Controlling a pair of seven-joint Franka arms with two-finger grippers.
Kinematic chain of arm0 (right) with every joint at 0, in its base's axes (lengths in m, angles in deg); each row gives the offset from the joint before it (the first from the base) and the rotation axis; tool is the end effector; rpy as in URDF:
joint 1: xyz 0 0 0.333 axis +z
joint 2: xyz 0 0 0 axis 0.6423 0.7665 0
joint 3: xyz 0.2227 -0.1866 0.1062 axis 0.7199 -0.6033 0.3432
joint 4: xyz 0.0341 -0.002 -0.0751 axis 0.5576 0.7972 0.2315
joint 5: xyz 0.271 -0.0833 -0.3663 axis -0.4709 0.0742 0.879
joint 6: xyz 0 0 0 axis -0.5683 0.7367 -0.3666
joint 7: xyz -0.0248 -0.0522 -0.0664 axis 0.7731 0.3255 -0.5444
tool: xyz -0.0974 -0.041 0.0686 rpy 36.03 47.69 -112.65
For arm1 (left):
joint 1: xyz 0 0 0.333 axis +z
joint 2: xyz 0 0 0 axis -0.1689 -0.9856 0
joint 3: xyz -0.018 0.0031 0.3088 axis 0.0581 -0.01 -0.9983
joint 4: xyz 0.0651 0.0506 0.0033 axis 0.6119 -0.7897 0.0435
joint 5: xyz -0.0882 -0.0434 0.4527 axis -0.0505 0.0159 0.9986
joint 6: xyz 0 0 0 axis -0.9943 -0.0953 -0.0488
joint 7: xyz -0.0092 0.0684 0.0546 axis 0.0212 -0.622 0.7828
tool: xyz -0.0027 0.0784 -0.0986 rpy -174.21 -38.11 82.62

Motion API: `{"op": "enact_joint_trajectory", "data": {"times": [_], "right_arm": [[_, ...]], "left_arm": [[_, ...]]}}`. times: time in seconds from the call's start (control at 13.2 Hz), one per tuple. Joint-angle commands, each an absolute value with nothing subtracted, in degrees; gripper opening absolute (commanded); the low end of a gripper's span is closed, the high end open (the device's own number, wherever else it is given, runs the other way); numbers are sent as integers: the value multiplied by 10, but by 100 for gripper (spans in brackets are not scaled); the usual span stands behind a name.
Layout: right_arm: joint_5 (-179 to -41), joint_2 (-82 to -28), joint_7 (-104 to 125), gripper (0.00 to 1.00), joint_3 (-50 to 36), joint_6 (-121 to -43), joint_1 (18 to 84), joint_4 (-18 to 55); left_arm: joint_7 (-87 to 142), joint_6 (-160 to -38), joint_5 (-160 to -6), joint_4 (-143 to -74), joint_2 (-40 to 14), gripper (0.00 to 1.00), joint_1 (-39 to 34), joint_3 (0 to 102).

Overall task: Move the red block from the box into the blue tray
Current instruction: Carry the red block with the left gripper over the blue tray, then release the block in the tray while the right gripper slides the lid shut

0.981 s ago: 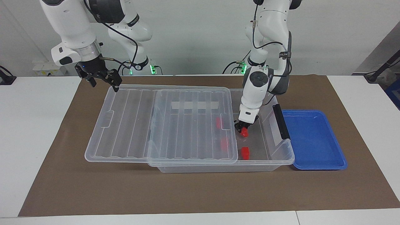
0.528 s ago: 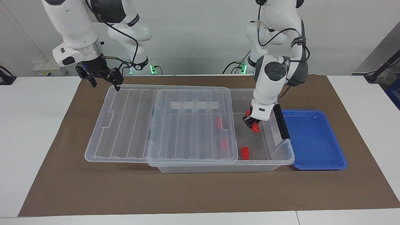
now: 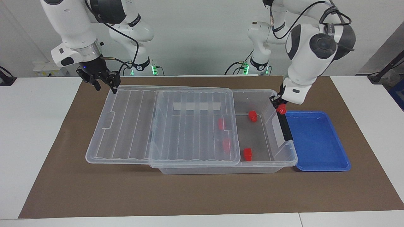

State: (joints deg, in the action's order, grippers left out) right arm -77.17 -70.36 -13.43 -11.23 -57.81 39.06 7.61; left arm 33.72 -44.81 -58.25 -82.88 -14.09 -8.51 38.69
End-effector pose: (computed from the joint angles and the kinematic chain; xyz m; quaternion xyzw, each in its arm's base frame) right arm 0.6277 0.0189 0.5804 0.9929 -0.1170 0.0064 0.0180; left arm 0.6538 -0.1170 0.5333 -0.9905 -0.1084 0.0784 0.0313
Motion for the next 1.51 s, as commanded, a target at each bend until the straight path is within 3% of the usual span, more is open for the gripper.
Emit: {"op": "enact_joint_trajectory", "data": {"times": [0.0, 0.3, 0.68, 1.13, 1.43], "right_arm": [[-768, -719, -114, 0, -111, -642, 358, 127], [-775, -712, -57, 0, -111, -718, 314, 173], [-776, -699, -2, 0, -111, -772, 284, 220], [-776, -686, 3, 0, -110, -827, 291, 254], [-776, -693, 1, 0, -108, -826, 297, 276]], "left_arm": [[215, -415, -583, -830, -99, 5, -20, 392], [23, -419, -582, -844, -91, 6, 72, 393], [-21, -607, -581, -1037, -21, 6, 98, 392], [-39, -836, -581, -1171, -54, 6, 95, 393], [-51, -921, -581, -1183, -116, 6, 96, 393]]}}
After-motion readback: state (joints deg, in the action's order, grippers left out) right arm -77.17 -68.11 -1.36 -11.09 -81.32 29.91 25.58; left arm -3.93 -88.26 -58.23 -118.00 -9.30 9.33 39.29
